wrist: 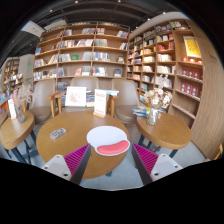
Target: Arrange mouse
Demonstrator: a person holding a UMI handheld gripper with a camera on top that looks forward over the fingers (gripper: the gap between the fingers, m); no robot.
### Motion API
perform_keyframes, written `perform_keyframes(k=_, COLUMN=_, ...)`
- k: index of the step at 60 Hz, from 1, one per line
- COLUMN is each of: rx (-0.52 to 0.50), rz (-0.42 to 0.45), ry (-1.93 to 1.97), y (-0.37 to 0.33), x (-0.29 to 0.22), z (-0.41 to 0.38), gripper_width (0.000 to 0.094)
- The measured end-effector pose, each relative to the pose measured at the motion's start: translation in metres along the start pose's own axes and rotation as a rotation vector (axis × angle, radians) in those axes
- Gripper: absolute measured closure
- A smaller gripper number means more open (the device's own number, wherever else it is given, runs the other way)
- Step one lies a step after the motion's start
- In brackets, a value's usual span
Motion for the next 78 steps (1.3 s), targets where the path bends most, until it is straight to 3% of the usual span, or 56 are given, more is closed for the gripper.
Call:
perform_keyframes(k=41, rx=-0.267, rz=-0.106, ry=-0.059, y=0.09, x=0.042, z=-0.22, gripper_width=0.0082)
perform_keyframes(k=59, rx=-0.305, rz=-0.129, ry=-0.005, y=0.16, x=0.053, z=-0.269, gripper_width=0.0088)
perform_keyframes(k=78, rx=-0.254, rz=-0.179, ry=0.014, y=0.24, x=0.056, z=-0.267, gripper_width=0.0086)
Point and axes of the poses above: the point between the fingertips, and its own axes, seen from behind it with the camera up: z to the right, x down, y forward, the way the camera looks, the point moved 8 cm from there along -y, backward, against the way the camera looks, and after that the axes turned 15 degrees about -x, right-handed, at the moved point
